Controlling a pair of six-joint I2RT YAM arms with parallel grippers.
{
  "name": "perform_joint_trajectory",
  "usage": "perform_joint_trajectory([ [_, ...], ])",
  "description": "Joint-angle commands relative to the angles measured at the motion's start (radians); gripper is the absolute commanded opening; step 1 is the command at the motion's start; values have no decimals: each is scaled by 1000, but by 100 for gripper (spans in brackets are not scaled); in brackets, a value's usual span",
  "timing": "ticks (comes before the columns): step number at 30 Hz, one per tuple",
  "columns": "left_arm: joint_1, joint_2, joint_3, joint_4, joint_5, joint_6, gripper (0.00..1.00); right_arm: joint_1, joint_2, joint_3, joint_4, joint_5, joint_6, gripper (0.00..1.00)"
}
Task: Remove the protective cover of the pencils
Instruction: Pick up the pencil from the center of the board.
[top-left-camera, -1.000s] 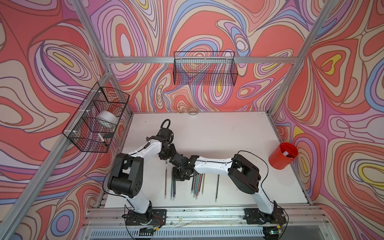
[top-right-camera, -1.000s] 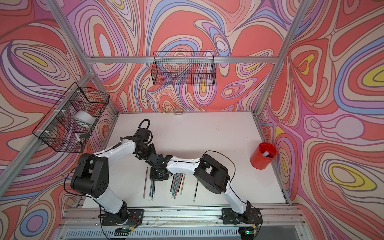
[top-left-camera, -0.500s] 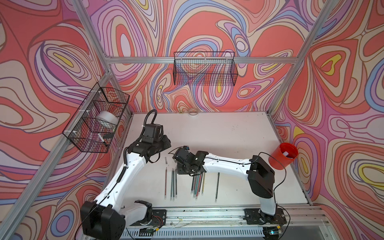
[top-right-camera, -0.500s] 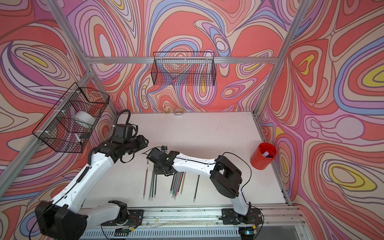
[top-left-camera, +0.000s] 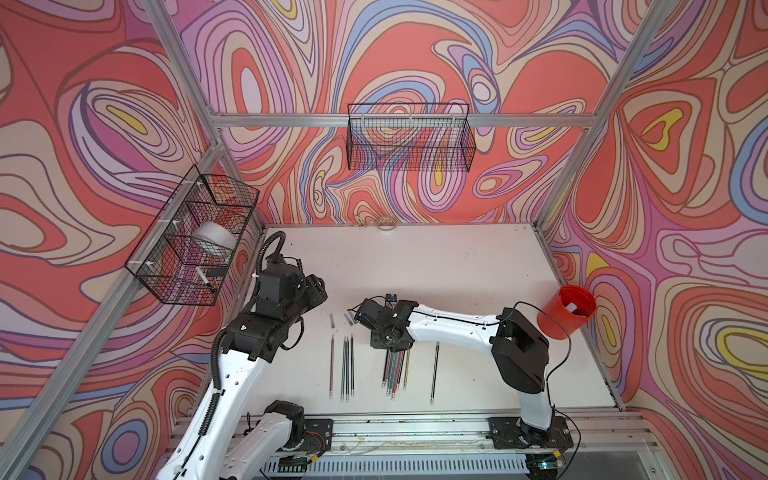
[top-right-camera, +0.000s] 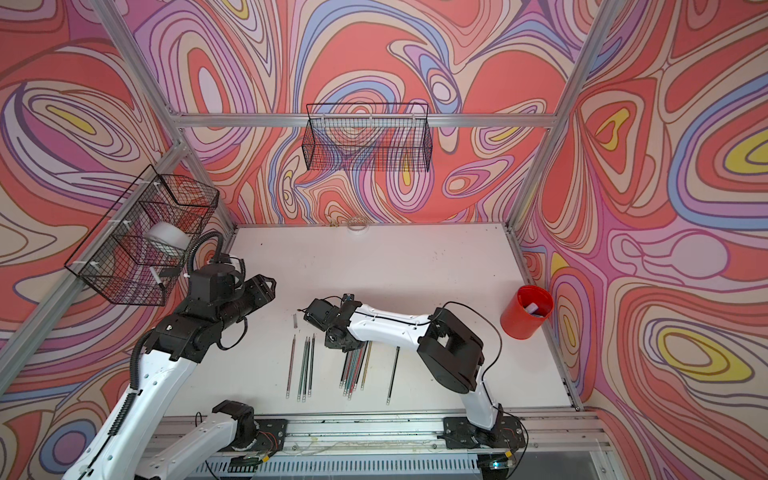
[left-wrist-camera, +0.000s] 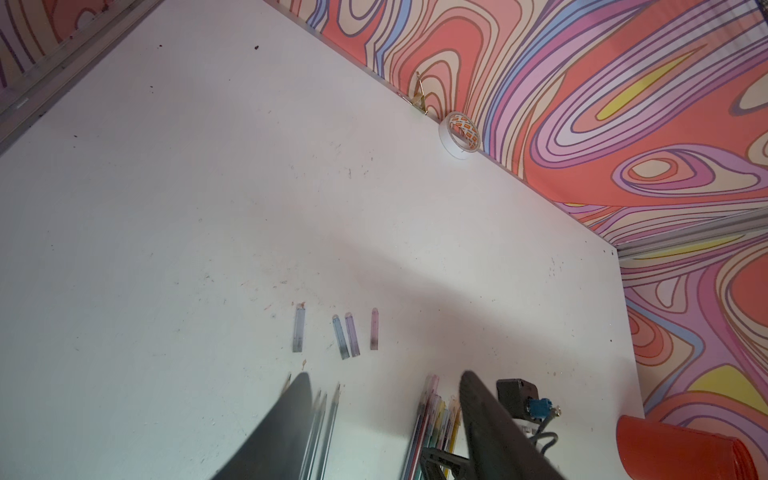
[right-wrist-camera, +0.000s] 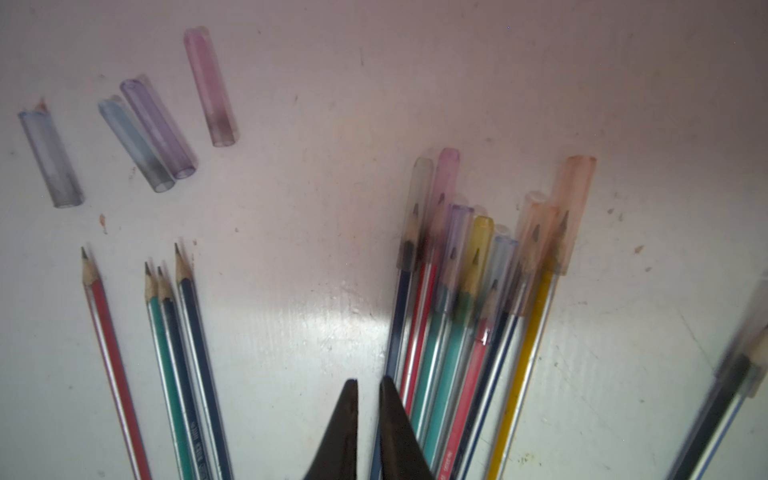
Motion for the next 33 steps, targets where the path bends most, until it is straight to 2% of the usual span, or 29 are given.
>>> perform_joint_trajectory([
  [1, 7, -15, -15, -43, -45, 3, 61, -7, 43, 7, -29, -8, 18, 14],
  [5, 10, 22, 56, -74, -59, 89, 62, -9, 62, 15, -40, -16, 20, 14],
  [8, 12, 73, 183, -193, -134, 191, 63, -12, 71, 12, -40, -18, 22, 14],
  [11, 12, 77, 243, -253, -213, 298, 67, -18, 81, 12, -30, -32, 21, 14],
  [15, 12, 30, 197, -226, -317, 410, 74, -21, 98, 26, -29, -39, 15, 14],
  [17, 12, 2, 141, -193, -342, 412, 75, -21, 107, 29, -29, -44, 14, 13],
  [20, 15, -31, 52, -116, -290, 445, 73, -21, 120, 37, -29, -51, 11, 13],
  [23, 15, -32, 76, -149, -330, 446, 72, -22, 134, 47, -31, -57, 7, 13],
  [33, 15, -83, 42, -115, -333, 462, 75, -24, 171, 73, -56, -67, 7, 14],
])
